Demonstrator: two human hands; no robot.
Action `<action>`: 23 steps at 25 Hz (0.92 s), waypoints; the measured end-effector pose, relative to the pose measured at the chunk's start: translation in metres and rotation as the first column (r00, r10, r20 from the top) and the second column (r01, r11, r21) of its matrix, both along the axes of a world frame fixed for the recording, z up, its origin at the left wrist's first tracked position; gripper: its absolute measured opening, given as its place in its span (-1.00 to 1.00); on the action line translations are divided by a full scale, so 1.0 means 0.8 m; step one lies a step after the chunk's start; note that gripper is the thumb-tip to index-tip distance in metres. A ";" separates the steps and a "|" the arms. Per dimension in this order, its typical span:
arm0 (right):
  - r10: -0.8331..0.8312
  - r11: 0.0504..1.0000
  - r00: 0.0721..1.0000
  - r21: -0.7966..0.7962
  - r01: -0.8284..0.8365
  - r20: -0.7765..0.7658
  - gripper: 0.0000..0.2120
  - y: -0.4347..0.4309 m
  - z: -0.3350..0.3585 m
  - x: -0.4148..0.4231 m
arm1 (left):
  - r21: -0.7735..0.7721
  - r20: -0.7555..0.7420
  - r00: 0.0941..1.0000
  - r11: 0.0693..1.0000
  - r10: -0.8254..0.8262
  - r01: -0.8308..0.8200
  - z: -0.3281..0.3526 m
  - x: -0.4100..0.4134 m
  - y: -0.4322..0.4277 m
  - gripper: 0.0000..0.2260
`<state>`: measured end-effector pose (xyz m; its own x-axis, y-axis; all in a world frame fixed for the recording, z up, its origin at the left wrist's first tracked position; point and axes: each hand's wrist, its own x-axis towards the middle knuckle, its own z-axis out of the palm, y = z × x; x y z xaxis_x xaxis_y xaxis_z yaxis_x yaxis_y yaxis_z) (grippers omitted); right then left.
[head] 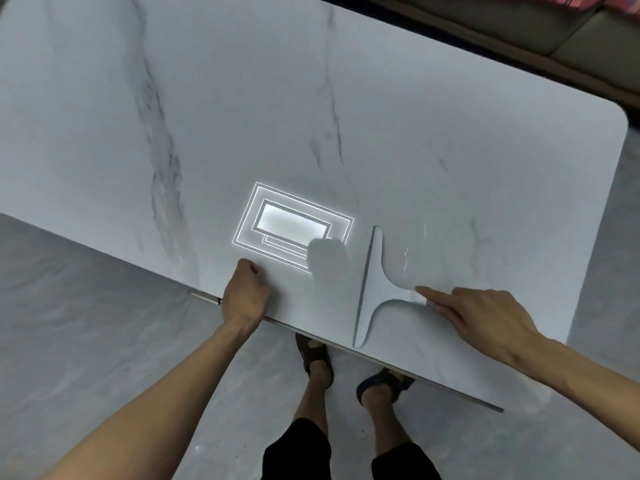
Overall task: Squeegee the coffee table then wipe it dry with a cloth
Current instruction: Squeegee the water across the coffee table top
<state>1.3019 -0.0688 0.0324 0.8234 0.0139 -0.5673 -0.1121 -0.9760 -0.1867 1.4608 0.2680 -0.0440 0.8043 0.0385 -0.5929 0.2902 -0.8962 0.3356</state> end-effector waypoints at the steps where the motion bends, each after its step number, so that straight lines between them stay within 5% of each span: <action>1: 0.050 0.999 0.999 0.018 -0.050 0.013 -0.61 0.011 0.001 0.006 | -0.003 0.029 0.998 0.998 0.061 -0.061 0.004 0.003 0.004 -0.76; 5: 0.429 0.873 0.883 0.165 -0.460 0.190 -0.58 0.132 -0.053 0.098 | -0.031 0.104 0.952 0.958 0.288 -0.286 0.012 0.035 0.054 -0.78; 7: 0.471 0.828 0.827 0.170 -0.534 0.308 -0.61 0.207 -0.083 0.160 | -0.023 0.110 0.932 0.938 0.345 -0.345 0.010 0.054 0.092 -0.79; 14: 0.322 0.926 0.906 0.108 -0.362 0.276 -0.63 0.279 -0.105 0.263 | -0.014 0.088 0.972 0.976 0.219 -0.219 -0.006 0.079 0.141 -0.80; 23: -0.064 0.996 0.985 0.069 0.053 0.162 -0.54 0.036 -0.061 0.033 | -0.092 0.045 0.985 0.981 -0.169 0.173 -0.018 0.027 -0.009 -0.77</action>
<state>1.3284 -0.0396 -0.0164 0.9057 -0.0050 -0.4239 -0.1315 -0.9539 -0.2697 1.4822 0.2606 -0.0585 0.8157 -0.1566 -0.5569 0.1212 -0.8950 0.4293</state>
